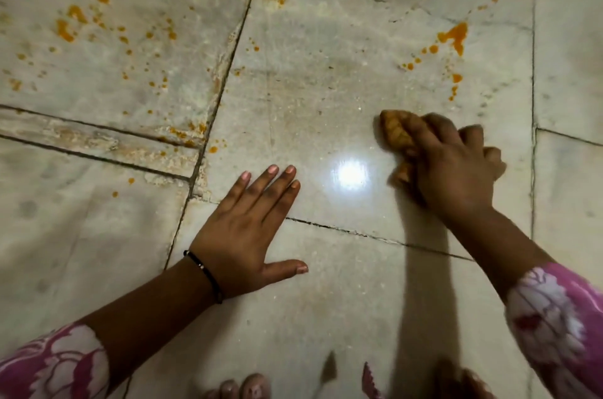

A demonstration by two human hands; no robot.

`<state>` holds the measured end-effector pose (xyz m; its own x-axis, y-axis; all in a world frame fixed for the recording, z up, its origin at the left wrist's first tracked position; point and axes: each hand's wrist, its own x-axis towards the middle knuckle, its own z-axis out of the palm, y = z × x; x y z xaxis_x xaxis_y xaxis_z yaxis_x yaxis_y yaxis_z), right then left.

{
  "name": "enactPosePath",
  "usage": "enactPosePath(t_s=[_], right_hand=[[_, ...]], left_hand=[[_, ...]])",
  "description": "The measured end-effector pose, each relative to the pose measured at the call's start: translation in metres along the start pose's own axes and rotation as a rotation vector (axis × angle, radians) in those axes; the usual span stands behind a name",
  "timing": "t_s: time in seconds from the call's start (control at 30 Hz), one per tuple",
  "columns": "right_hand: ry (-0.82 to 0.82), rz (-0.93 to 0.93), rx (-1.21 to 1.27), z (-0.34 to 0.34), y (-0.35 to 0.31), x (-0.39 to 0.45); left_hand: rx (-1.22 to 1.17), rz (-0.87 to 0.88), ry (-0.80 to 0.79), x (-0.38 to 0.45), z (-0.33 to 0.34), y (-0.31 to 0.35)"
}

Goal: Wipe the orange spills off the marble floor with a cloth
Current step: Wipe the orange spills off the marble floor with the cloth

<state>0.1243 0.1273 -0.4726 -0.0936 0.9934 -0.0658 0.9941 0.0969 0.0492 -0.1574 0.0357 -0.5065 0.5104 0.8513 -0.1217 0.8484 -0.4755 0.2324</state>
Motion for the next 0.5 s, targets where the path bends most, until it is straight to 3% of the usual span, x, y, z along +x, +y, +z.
enactPosePath(t_s=[0.1,0.2,0.27,0.37,0.5], right_hand=[[0.012,0.073,0.053,-0.005,-0.040,0.035],[0.072,-0.182,0.049,0.005,-0.089,0.008],[0.082,-0.254,0.068,0.013,-0.093,-0.032],[0.073,-0.161,0.080,0.019,-0.054,-0.089],[0.046,0.204,0.106,0.014,0.009,-0.085]], left_hand=[[0.006,-0.009,-0.019,0.001,-0.001,0.000],[0.014,-0.004,-0.021,0.001,-0.001,0.001],[0.006,-0.011,-0.025,0.001,-0.001,0.001],[0.008,-0.013,-0.027,0.001,0.000,0.001],[0.002,-0.021,-0.040,-0.001,0.002,0.001]])
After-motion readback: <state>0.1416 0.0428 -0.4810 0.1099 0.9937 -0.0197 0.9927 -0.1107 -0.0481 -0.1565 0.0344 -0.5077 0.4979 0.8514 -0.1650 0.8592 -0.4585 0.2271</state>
